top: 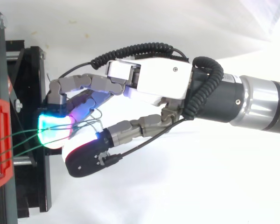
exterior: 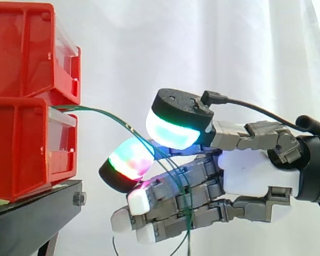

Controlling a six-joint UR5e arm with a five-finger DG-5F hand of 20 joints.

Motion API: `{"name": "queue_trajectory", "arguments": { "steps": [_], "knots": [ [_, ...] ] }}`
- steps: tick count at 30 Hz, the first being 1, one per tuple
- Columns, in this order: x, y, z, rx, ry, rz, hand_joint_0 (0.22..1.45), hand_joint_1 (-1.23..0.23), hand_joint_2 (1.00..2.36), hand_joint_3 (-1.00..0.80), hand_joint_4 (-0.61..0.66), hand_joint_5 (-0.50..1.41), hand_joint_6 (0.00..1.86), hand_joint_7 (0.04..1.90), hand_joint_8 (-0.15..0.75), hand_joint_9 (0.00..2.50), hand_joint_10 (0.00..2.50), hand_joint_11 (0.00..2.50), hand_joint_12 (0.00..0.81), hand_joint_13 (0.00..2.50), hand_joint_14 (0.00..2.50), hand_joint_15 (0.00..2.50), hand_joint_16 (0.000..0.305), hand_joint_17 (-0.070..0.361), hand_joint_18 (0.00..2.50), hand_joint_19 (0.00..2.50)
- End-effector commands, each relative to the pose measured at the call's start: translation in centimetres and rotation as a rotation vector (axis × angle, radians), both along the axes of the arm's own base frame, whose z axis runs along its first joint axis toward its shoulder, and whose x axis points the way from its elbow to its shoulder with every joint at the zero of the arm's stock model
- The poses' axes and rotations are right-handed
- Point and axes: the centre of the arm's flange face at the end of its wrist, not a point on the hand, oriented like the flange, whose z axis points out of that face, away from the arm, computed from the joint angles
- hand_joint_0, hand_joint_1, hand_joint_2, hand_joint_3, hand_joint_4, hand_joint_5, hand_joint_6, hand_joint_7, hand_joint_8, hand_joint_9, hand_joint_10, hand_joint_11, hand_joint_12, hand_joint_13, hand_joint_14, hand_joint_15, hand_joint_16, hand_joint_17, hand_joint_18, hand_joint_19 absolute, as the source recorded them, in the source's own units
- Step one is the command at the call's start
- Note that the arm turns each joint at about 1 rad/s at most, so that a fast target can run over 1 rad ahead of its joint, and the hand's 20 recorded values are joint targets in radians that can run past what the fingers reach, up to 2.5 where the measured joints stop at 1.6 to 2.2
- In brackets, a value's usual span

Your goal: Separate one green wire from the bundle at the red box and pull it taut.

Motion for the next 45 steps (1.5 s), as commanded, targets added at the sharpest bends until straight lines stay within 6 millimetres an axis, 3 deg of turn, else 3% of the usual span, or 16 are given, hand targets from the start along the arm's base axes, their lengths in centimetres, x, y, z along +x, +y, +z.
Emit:
{"name": "queue_trajectory", "arguments": {
  "steps": [1, 10, 14, 19, 23, 28, 37, 41, 45],
  "knots": [
    [-0.2, -0.3, 0.6, 0.001, 0.001, -0.004, 0.60, -0.67, 1.02, -0.30, 0.15, -0.16, 0.76, 1.12, 0.260, 0.75, 0.02, 0.48, 0.336, 0.60, 0.01, 0.21, 0.053, 0.119, 0.52, 0.26],
    [-1.1, -0.8, 2.7, -0.005, 0.031, -0.010, 0.59, -0.71, 1.02, -0.30, 0.18, -0.18, 0.87, 1.13, 0.263, 0.75, 0.02, 0.52, 0.342, 0.61, 0.01, 0.24, 0.053, 0.119, 0.53, 0.26],
    [-1.1, -1.1, 2.8, -0.006, 0.034, -0.012, 0.55, -0.54, 1.01, -0.44, 0.18, -0.17, 0.84, 1.13, 0.271, 0.79, 0.02, 0.52, 0.345, 0.61, 0.01, 0.24, 0.054, 0.121, 0.53, 0.29],
    [-0.9, -1.3, 3.1, -0.005, 0.030, -0.015, 0.57, -0.47, 1.01, -0.41, 0.17, -0.16, 0.83, 1.15, 0.278, 0.80, 0.02, 0.53, 0.344, 0.61, 0.01, 0.25, 0.053, 0.119, 0.51, 0.30],
    [-0.8, -1.6, 3.8, -0.006, 0.036, -0.019, 0.58, -0.55, 1.02, -0.26, 0.18, -0.16, 0.82, 1.25, 0.277, 0.79, 0.02, 0.53, 0.347, 0.62, 0.01, 0.24, 0.052, 0.118, 0.52, 0.29],
    [-0.7, -2.3, 4.9, -0.010, 0.075, -0.016, 0.58, -0.68, 1.02, -0.20, 0.17, -0.18, 0.86, 1.19, 0.277, 0.76, 0.02, 0.55, 0.348, 0.62, 0.01, 0.25, 0.053, 0.119, 0.53, 0.28],
    [-1.4, -3.4, 7.0, -0.019, 0.121, -0.022, 0.62, -0.82, 1.01, -0.34, 0.15, -0.19, 0.88, 1.10, 0.270, 0.73, 0.02, 0.55, 0.347, 0.63, 0.01, 0.26, 0.053, 0.119, 0.57, 0.28],
    [-2.1, -3.9, 7.9, -0.025, 0.146, -0.027, 0.65, -0.85, 1.00, -0.50, 0.18, -0.19, 0.88, 1.10, 0.265, 0.75, 0.02, 0.55, 0.343, 0.65, 0.01, 0.26, 0.052, 0.117, 0.60, 0.29],
    [-2.5, -4.2, 8.7, -0.028, 0.151, -0.031, 0.58, -0.82, 1.00, -0.50, 0.18, -0.19, 0.88, 1.08, 0.268, 0.77, 0.02, 0.56, 0.345, 0.67, 0.01, 0.27, 0.053, 0.118, 0.62, 0.30]
  ]
}}
